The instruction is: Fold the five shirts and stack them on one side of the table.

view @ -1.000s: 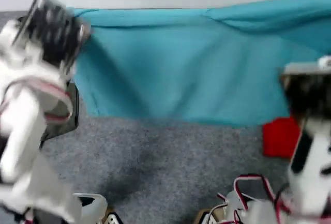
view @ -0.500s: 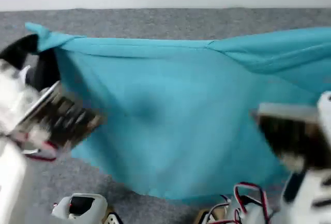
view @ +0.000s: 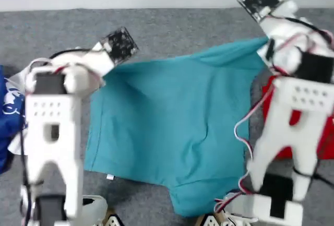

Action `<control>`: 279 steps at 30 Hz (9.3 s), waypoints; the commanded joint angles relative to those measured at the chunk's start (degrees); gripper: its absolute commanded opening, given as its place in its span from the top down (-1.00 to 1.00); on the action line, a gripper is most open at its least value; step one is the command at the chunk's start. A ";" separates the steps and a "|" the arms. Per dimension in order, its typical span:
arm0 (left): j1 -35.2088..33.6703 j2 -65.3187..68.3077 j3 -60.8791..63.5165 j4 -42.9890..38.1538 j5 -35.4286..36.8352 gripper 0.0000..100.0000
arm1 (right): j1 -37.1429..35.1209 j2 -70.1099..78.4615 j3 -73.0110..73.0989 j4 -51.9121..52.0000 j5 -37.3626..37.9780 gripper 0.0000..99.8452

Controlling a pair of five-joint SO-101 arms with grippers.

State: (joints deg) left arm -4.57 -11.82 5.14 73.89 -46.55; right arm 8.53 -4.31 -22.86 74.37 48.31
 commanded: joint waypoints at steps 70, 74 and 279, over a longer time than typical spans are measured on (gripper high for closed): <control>-3.87 30.15 -12.79 26.46 -8.00 0.97 | -5.76 -24.84 42.20 28.44 6.68 0.98; -4.84 30.15 -12.79 26.46 -8.09 0.97 | -6.99 -29.85 50.20 28.44 6.68 0.98; -8.88 48.00 -30.81 18.90 37.63 0.51 | 66.07 -34.77 32.79 28.26 0.09 0.98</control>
State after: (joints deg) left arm -13.01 34.59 -22.11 94.29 -7.69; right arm 75.08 -37.19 11.96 100.48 48.04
